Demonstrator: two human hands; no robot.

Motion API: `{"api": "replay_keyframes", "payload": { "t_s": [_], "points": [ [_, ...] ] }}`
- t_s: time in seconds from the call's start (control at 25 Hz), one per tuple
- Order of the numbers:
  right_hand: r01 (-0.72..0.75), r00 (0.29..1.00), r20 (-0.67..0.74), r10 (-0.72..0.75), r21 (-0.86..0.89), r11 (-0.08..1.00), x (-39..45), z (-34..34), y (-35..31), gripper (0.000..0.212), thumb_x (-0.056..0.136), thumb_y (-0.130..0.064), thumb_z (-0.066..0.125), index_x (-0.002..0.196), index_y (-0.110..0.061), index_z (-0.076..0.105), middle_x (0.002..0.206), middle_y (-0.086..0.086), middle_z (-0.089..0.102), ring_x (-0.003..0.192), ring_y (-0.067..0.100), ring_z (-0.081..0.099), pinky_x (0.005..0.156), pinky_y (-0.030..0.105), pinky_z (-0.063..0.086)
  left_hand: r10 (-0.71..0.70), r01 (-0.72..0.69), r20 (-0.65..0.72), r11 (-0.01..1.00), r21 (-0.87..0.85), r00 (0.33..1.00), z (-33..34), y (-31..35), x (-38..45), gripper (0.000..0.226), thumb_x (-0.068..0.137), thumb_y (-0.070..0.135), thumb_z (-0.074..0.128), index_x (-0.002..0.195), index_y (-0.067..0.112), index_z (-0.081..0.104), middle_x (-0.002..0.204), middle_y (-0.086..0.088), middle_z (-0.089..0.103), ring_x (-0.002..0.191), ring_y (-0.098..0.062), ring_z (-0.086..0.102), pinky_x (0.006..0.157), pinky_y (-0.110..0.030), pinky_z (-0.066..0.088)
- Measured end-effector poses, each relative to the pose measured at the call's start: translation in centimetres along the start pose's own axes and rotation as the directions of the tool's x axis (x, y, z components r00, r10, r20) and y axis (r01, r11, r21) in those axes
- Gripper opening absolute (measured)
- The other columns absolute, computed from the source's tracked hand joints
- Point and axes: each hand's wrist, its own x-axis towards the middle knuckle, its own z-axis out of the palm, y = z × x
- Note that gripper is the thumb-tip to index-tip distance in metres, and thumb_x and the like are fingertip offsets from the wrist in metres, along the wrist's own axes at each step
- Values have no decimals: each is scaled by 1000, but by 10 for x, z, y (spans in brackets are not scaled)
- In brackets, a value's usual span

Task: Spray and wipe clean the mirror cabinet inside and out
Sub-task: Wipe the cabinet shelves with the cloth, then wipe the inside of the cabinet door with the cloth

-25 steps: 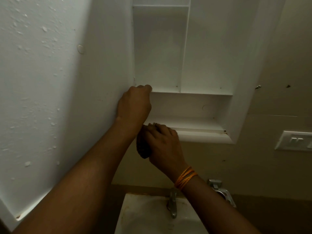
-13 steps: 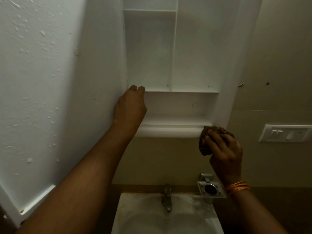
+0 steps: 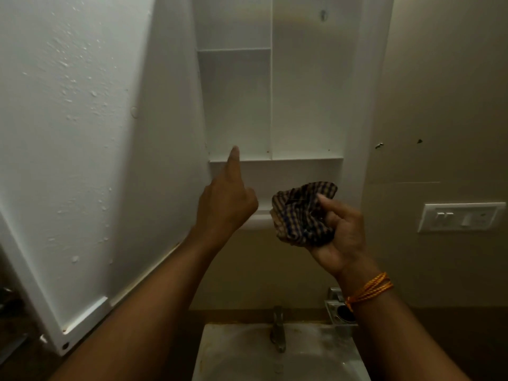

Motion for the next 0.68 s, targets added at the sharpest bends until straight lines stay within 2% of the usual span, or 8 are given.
{"api": "replay_keyframes", "payload": {
  "t_s": [0.08, 0.16, 0.24, 0.28, 0.4, 0.52, 0.56, 0.68],
  "points": [
    [-20, 999, 43, 23, -71, 997, 9, 6, 4, 40, 96, -24, 56, 127, 0, 63, 123, 22, 70, 112, 42, 67, 97, 58, 54, -50, 52, 15, 966, -253, 999, 4, 9, -9, 71, 94, 51, 55, 154, 29, 24, 148, 0, 49, 123, -23, 56, 100, -44, 49],
    [-48, 997, 51, 57, -169, 984, 20, 11, 6, 36, 98, -23, 58, 125, 0, 64, 124, 21, 71, 113, 40, 68, 101, 59, 51, -129, 234, 242, 844, -482, 962, 3, 15, -10, 67, 89, 70, 50, 141, 28, 45, 137, 0, 57, 113, -19, 61, 89, -46, 56],
    [-11, 997, 63, 35, -343, 939, 31, 17, -1, 34, 96, -24, 62, 122, -3, 67, 119, 18, 73, 111, 37, 70, 101, 57, 53, -94, 344, 413, 733, -587, 906, 2, 18, -11, 69, 81, 73, 58, 133, 28, 52, 129, 2, 61, 110, -17, 64, 87, -47, 58],
    [17, 996, 83, 21, -426, 905, 36, 19, -6, 32, 96, -24, 63, 120, -4, 69, 116, 17, 75, 109, 36, 71, 97, 53, 56, -66, 336, 422, 721, -606, 904, 3, 18, -12, 69, 78, 69, 67, 131, 28, 53, 126, 2, 64, 109, -17, 66, 86, -46, 59],
    [31, 976, 200, 88, -524, 851, 50, 22, -24, 32, 96, -16, 56, 122, -3, 68, 117, 17, 73, 106, 36, 69, 88, 49, 56, -135, 327, 323, 669, -668, 937, 3, 19, -11, 52, 80, 41, 81, 124, 21, 61, 115, 0, 72, 103, -17, 71, 88, -44, 59],
    [22, 926, 338, 168, -493, 870, 66, 19, -41, 32, 96, -8, 49, 124, -3, 65, 109, 14, 71, 99, 32, 66, 85, 46, 55, -306, 398, 284, 432, -810, 909, -4, 27, -12, 40, 84, 21, 77, 120, 13, 64, 113, -6, 73, 102, -24, 71, 88, -43, 58],
    [36, 915, 363, 178, -512, 858, 71, 18, -44, 30, 97, -8, 49, 123, -6, 66, 109, 12, 72, 99, 31, 67, 84, 46, 55, -344, 373, 240, 403, -836, 908, -6, 30, -13, 38, 84, 17, 76, 120, 12, 64, 114, -7, 72, 103, -25, 70, 85, -42, 58],
    [198, 939, 339, 60, -674, 712, 78, 20, -35, 23, 99, -21, 60, 121, -15, 67, 111, 6, 74, 105, 29, 70, 78, 41, 57, -432, 261, 18, 511, -819, 901, -11, 38, -14, 40, 82, 10, 78, 119, 16, 64, 113, -5, 71, 104, -24, 70, 82, -38, 59]
  ]
}}
